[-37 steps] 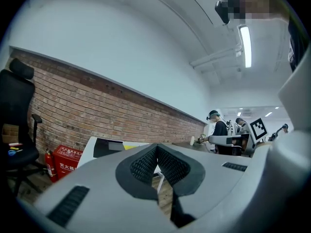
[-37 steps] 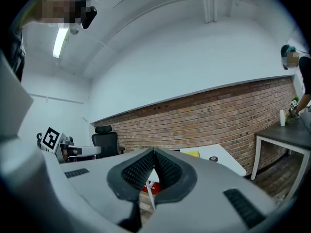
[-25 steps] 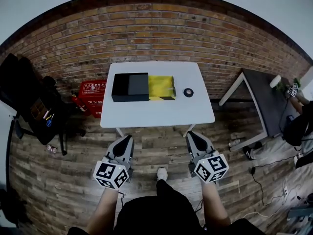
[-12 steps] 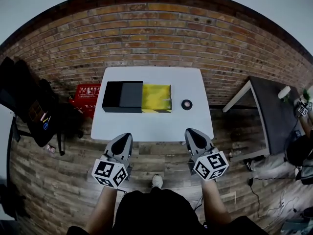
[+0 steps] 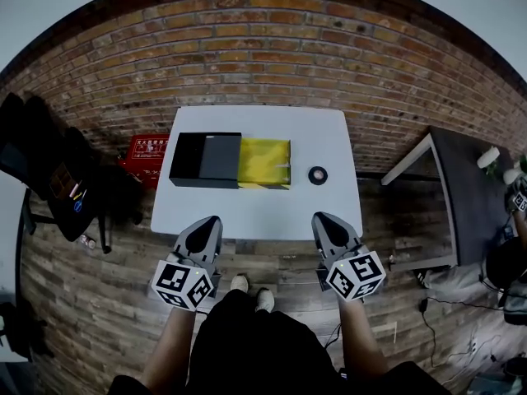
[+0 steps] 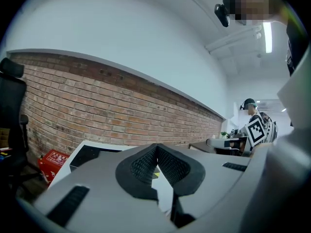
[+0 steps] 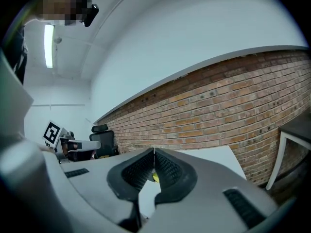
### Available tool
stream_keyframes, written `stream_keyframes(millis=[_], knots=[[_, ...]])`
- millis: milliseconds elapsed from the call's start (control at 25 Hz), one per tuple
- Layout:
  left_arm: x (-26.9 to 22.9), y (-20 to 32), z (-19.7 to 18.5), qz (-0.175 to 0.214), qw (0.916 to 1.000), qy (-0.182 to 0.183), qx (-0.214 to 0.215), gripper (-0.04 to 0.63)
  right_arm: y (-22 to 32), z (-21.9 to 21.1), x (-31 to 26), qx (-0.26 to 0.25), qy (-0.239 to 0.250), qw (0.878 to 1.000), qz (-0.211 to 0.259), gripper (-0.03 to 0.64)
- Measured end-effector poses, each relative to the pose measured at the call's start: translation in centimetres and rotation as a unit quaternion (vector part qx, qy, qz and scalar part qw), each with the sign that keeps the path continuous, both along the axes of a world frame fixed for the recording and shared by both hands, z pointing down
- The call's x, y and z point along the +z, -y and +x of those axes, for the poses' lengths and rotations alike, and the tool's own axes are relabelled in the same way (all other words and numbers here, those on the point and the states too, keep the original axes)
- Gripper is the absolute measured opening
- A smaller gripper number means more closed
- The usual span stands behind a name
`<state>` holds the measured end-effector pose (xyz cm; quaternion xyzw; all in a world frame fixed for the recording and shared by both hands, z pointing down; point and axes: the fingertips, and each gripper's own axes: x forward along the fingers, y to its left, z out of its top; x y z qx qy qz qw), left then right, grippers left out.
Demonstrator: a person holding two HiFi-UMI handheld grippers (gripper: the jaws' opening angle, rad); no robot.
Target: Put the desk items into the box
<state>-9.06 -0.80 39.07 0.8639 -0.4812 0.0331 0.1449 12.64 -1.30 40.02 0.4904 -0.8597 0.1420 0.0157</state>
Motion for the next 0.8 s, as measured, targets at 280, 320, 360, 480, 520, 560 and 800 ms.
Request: stream_keyframes(millis=[280, 320, 360, 480, 520, 560, 800], knots=[[1.2, 2.5, 0.0, -0.011, 0.9999, -0.001, 0.012, 0.012, 1.7, -0.4, 0.6, 0.013, 0.001, 1.000, -0.004, 0.021], [1.3, 3.1, 0.2, -0.011, 0.9998, -0.001, 0.018, 0.012, 2.0, -0.4, 0.6, 0.016, 0.000, 1.000, -0.003, 0.021], [1.4, 3.8, 0.4, -0.012, 0.9996, -0.002, 0.024, 0.011, 2.5, -0.5, 0.7, 0.018, -0.002, 1.000, -0.002, 0.021], [1.7, 5.6, 0.9, -0.014, 0.9990, -0.008, 0.042, 0.011, 3.7, -0.8, 1.0, 0.023, -0.015, 1.000, -0.004, 0.021], [1.9, 6.3, 1.1, -0.016, 0.9987, -0.010, 0.047, 0.012, 4.2, -0.8, 1.3, 0.026, -0.019, 0.999, -0.007, 0.020], [2.0, 6.9, 1.2, -0.017, 0.9984, -0.012, 0.052, 0.011, 4.6, -0.9, 1.5, 0.030, -0.023, 0.999, -0.011, 0.020], [3.3, 10.4, 2.0, -0.031, 0.9948, -0.012, 0.096, 0.012, 7.5, -1.9, 3.0, 0.049, -0.023, 0.998, -0.020, 0.020]])
